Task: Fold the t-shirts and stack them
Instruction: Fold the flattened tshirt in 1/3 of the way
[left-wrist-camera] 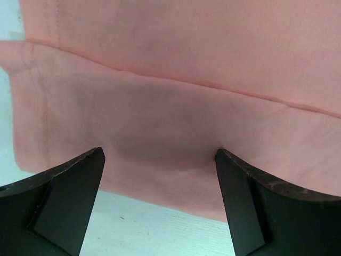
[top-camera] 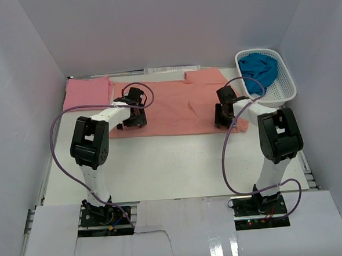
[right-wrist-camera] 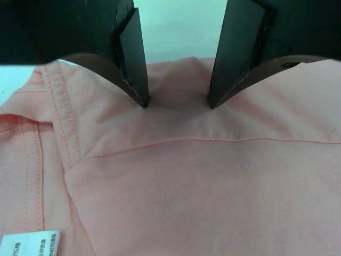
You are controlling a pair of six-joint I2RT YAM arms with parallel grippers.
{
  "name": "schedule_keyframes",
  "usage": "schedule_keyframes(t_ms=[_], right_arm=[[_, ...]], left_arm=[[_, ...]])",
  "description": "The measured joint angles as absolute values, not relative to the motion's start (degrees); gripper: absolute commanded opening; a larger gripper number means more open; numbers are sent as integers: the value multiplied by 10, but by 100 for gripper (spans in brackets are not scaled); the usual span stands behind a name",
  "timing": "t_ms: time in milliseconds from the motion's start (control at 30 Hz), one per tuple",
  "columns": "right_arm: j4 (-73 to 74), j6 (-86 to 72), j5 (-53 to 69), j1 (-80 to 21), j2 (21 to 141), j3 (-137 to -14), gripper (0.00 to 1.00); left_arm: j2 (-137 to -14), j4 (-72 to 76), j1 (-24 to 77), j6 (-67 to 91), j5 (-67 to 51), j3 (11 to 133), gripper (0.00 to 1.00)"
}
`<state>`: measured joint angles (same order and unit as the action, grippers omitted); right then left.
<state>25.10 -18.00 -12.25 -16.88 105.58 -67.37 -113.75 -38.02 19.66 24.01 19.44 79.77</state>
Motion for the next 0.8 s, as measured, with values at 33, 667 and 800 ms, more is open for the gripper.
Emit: schedule_keyframes(t_ms=[33, 667, 800], right_arm=[[251, -183, -125, -170, 1051, -668, 55], [292, -269, -136, -211, 869, -469, 55], [310, -296, -141, -229, 851, -455, 55]], left_arm=[[-1135, -378, 201, 245, 204, 793, 97], [-911, -393, 232, 456, 146, 517, 98], [-861, -436, 234, 501, 134, 473, 98]])
